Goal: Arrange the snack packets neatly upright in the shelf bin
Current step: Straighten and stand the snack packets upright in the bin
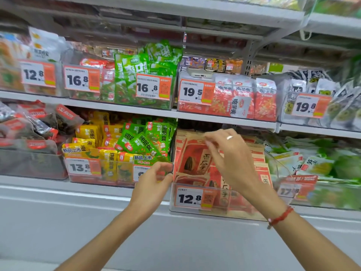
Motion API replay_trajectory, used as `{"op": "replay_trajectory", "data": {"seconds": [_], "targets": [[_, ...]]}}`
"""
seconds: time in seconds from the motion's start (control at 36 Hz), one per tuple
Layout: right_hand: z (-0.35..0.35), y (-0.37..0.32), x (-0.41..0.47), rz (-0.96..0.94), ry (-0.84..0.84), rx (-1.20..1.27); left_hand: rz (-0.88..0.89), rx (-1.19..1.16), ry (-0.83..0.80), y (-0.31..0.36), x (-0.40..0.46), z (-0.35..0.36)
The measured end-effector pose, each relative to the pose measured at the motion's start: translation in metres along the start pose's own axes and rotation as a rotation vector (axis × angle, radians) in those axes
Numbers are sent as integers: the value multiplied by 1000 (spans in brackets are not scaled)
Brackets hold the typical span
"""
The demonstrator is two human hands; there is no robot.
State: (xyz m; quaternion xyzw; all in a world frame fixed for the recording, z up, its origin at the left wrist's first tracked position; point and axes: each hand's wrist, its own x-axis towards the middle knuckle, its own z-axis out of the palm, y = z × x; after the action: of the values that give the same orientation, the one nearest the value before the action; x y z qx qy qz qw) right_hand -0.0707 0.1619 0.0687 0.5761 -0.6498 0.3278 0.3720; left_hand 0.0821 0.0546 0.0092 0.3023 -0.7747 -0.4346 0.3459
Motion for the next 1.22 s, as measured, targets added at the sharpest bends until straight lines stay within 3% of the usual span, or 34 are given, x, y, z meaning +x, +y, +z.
{"op": "replay_trajectory", "data": {"seconds": [0.17,0.25,0.42,0.53,0.64,0.78,0.94,1.08,1.22], "targets": [[-31,-14,-18,27,377,112,192,-102,72,24,-29,-8],[-37,-22,-29,57,392,137,252,-146,36,27,-43,-5],[-45,-33,-46,1,393,141,485,146,67,20,-53,3],[-45,-34,-53,30,428,176,488,135,67,16,-53,6],[-40,-32,-56,168,272,379,422,19,26,11,-55,12],[-38,-21,-58,484,12,689,231,-84,-91,-6,-49,16],[-27,-2,-66,894,-237,762,10,-242,-192,-10,-55,27],[-24,3,-70,972,-296,865,-126,-288,-303,-14,-61,28],[-21,2,-74,994,-310,936,-133,-344,-401,-14,-61,25]]}}
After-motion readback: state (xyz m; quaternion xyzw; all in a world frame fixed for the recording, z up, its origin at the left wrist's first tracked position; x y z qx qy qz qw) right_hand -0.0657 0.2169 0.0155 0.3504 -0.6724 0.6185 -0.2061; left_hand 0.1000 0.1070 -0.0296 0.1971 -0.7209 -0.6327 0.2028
